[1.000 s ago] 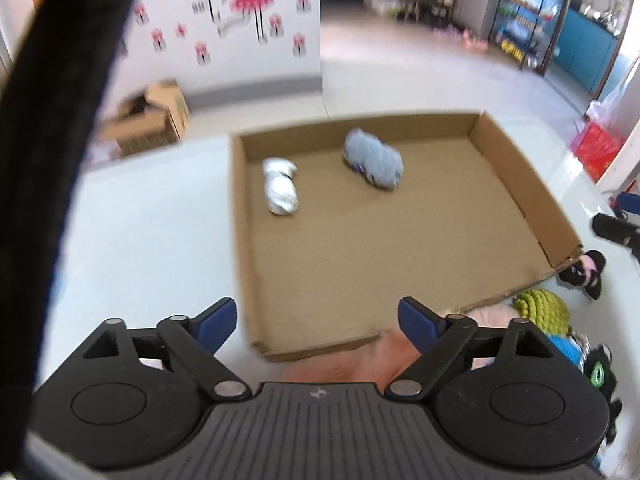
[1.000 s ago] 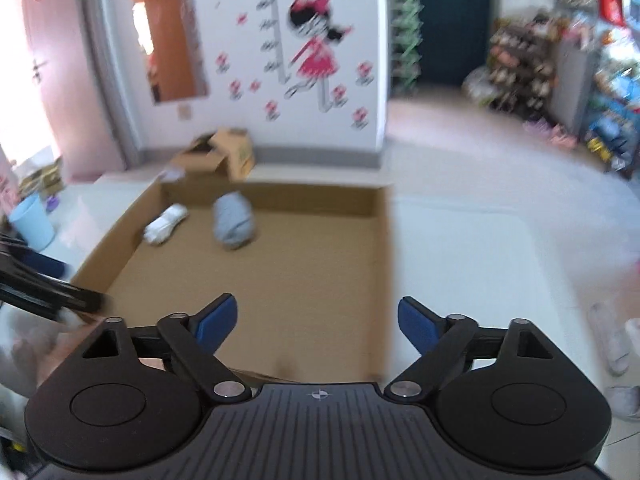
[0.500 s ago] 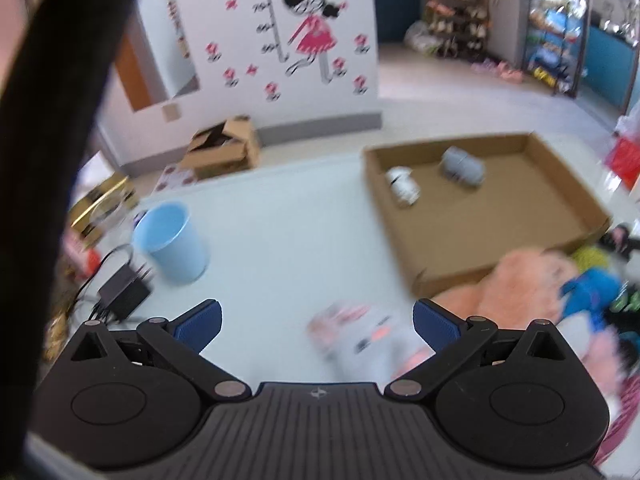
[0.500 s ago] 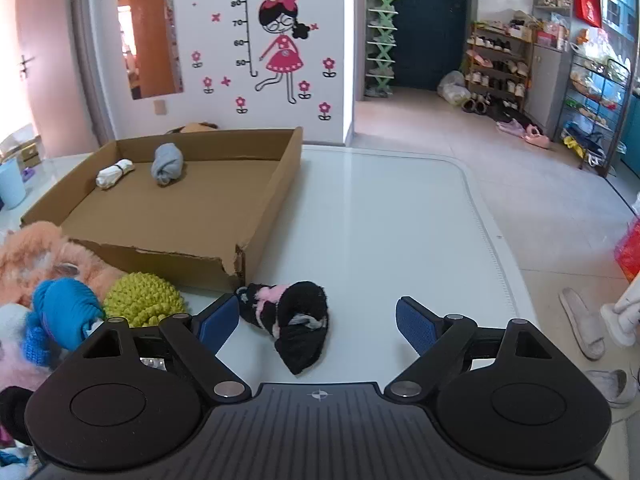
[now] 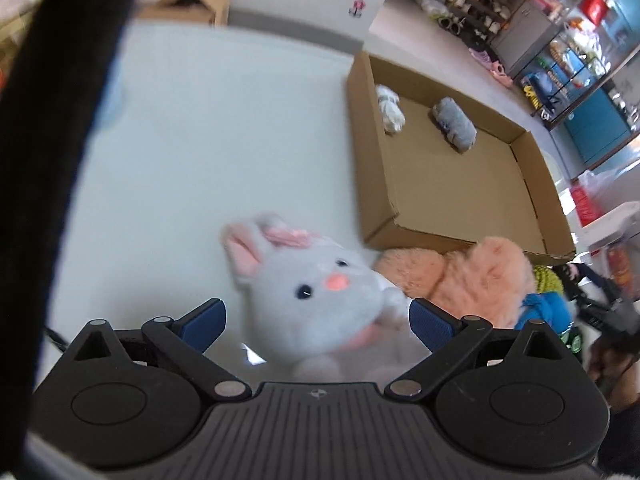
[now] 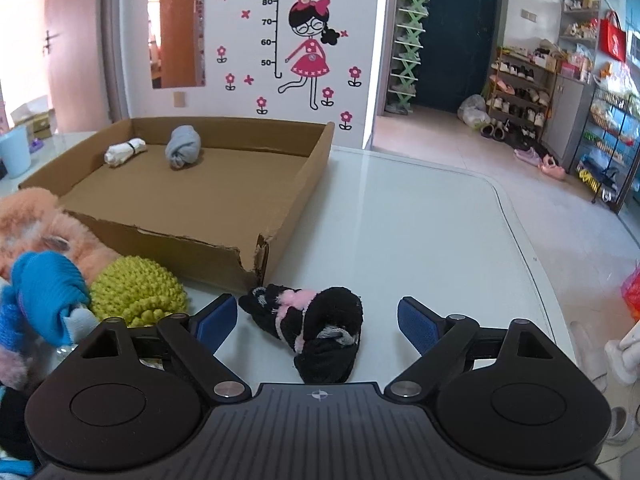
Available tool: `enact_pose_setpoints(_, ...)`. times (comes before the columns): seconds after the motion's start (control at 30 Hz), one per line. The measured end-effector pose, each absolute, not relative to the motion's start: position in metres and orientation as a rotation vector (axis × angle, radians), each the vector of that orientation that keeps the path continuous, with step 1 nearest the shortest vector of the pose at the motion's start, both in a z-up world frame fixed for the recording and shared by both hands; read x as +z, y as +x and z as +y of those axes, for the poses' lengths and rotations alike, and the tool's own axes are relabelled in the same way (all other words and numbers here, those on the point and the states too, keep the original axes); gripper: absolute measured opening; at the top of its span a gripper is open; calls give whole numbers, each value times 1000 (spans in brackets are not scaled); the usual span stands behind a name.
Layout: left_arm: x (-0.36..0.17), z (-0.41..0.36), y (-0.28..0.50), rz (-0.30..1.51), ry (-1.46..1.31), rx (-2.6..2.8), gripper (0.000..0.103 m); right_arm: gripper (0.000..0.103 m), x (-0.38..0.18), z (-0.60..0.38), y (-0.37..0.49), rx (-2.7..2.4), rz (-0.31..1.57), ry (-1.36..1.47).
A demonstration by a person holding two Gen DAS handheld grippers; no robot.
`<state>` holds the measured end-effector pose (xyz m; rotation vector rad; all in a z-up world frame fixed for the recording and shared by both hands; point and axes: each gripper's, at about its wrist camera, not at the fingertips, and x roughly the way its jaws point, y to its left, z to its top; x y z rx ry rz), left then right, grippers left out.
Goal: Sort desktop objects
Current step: 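Grasp the white bunny plush with the left tool while the right tool grasps the black-pink sock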
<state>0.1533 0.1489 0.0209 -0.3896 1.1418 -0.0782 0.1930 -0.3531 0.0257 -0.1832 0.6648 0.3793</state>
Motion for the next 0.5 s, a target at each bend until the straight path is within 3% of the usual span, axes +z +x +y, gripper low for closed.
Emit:
enact_pose_setpoints(0.4, 7, 155, 154, 1173, -569, -106, 95, 90, 14, -345, 199, 392, 664, -210)
enact_pose_setpoints(0.5, 1, 155, 154, 1192, -594, -115, 89, 84, 14, -346, 200, 397, 667, -201)
